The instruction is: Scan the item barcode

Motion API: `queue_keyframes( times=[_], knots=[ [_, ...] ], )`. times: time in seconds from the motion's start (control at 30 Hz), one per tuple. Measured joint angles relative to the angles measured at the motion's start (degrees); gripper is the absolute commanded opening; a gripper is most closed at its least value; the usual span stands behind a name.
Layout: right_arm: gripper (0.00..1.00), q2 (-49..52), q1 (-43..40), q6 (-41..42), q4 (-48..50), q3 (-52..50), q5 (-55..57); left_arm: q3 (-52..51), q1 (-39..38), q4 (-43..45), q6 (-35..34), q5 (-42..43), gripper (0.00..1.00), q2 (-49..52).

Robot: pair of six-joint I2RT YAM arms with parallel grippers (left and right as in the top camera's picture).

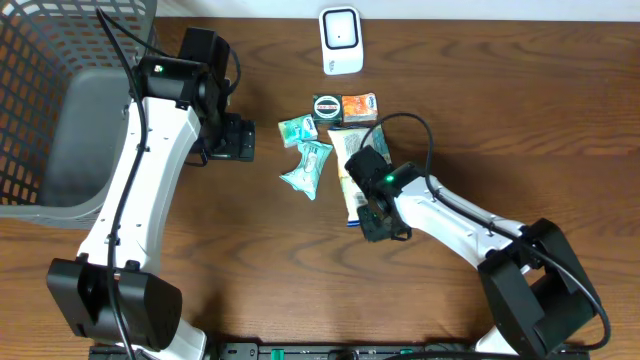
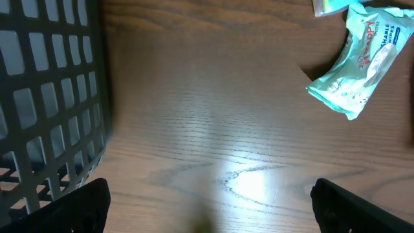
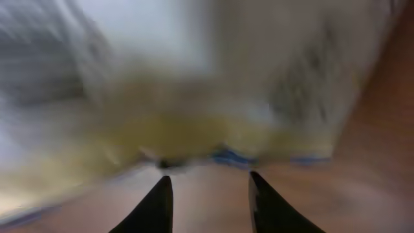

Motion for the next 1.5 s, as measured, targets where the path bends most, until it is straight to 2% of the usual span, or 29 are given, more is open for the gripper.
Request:
queue_keyframes(
  times=[0.07, 0.17, 0.37, 0.6, 0.7, 0.97, 1.17, 1.27, 1.37, 1.5],
  knots=[
    [0.33, -1.53, -0.13, 0.15, -2.45, 0.72, 1.2, 0.0, 0.0, 0.0, 0.0, -0.02, 0.98, 0.0],
    [0.32, -5.84, -0.72, 0.31, -1.07, 2.47, 2.23, 0.0, 0.0, 0.0, 0.0, -0.02, 0.98, 0.0],
    [0.15, -13.73, -1.62, 0.59, 8.76, 4.61, 3.89, 0.0, 0.0, 0.0, 0.0, -0.02, 0.98, 0.0],
    [0.04, -10.91, -2.25, 0.79, 12.39, 4.72, 4.39, 0.0, 0.0, 0.0, 0.0, -0.02, 0.98, 0.0],
    [0.03, -7.43, -2.25, 0.81, 12.66, 4.72, 4.74, 0.0, 0.0, 0.0, 0.0, -0.02, 0.98, 0.0],
    [0.04, 5.57, -2.34, 0.79, 15.26, 4.96, 5.49, 0.0, 0.0, 0.0, 0.0, -0.02, 0.98, 0.0],
    [0.11, 4.79, -2.36, 0.81, 9.97, 5.9, 5.27, 0.0, 0.0, 0.0, 0.0, -0.02, 0.98, 0.0],
    [0.21, 3.02, -2.36, 0.76, 8.68, 5.88, 5.2, 0.0, 0.0, 0.0, 0.0, -0.02, 0.98, 0.0],
    [0.26, -1.46, -2.36, 0.81, 10.82, 5.9, 5.07, 0.0, 0.0, 0.0, 0.0, -0.02, 0.98, 0.0],
    [0.26, -7.13, -2.36, 0.81, 17.49, 6.56, 5.14, 0.0, 0.0, 0.0, 0.0, -0.02, 0.98, 0.0]
  ],
)
